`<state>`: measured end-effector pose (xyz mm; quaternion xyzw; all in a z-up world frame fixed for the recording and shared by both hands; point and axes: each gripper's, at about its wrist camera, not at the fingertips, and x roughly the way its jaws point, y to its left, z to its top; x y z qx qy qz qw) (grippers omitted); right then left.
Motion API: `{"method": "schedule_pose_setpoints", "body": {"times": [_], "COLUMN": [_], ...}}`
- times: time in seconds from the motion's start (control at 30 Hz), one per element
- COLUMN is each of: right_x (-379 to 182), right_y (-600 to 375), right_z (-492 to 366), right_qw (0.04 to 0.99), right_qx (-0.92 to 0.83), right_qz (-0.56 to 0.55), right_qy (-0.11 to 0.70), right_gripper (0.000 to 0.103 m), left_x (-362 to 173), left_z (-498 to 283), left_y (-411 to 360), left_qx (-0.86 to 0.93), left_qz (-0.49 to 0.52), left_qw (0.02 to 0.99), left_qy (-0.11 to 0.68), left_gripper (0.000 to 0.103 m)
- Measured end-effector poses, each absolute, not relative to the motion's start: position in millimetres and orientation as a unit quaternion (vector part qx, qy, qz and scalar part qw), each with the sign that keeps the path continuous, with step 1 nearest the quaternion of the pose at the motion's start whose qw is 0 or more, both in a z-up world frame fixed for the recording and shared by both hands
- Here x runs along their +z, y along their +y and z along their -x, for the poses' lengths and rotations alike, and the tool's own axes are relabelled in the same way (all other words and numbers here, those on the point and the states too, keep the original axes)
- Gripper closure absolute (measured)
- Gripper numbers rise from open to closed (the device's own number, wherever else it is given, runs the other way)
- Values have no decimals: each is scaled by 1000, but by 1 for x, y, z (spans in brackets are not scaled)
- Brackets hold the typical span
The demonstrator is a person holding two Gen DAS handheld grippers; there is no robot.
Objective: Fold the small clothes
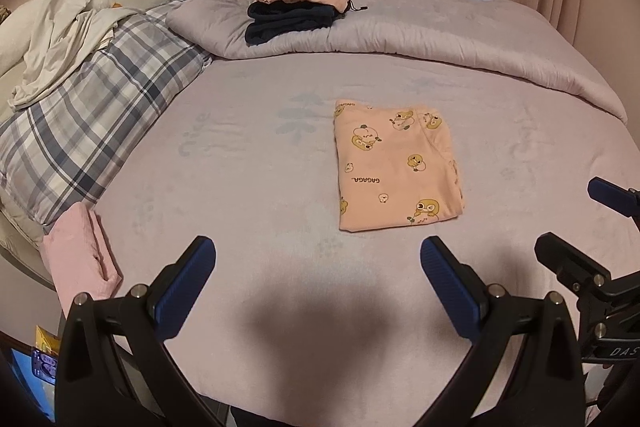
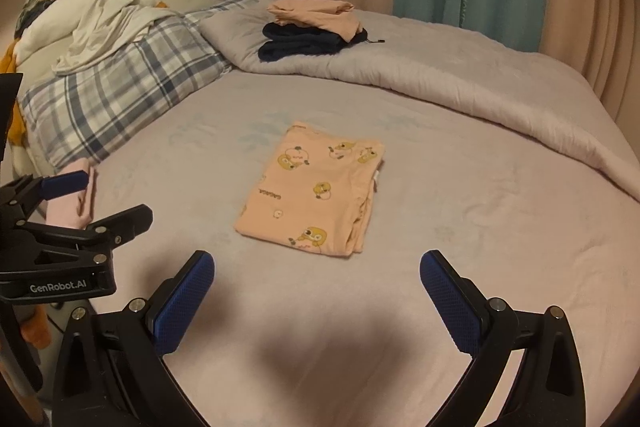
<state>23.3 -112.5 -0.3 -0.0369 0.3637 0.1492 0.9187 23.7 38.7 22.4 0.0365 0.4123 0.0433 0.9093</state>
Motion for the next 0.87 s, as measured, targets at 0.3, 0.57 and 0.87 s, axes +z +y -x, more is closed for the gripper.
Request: {"method": "schedule_pose_setpoints", "body": {"times": [0.3, 0.57, 0.87], "right_x": [1, 2, 3], "right_y": [-113, -113, -113], "right_z": [-24, -24, -24], "right_qw": [919, 919, 920], "right_qx": [150, 151, 148], "right_qz": [38, 35, 35], "right_qy": [363, 363, 361], "right_gripper": [1, 1, 1], "left_x": [29, 30, 29], "left_z": [-23, -22, -24], "left_y": [38, 38, 37], "left_qx": [42, 39, 41], "left_qz": [-36, -36, -35], "left_qw": [913, 913, 914], "left_qy": [404, 404, 403], "left_gripper": [1, 1, 1]}}
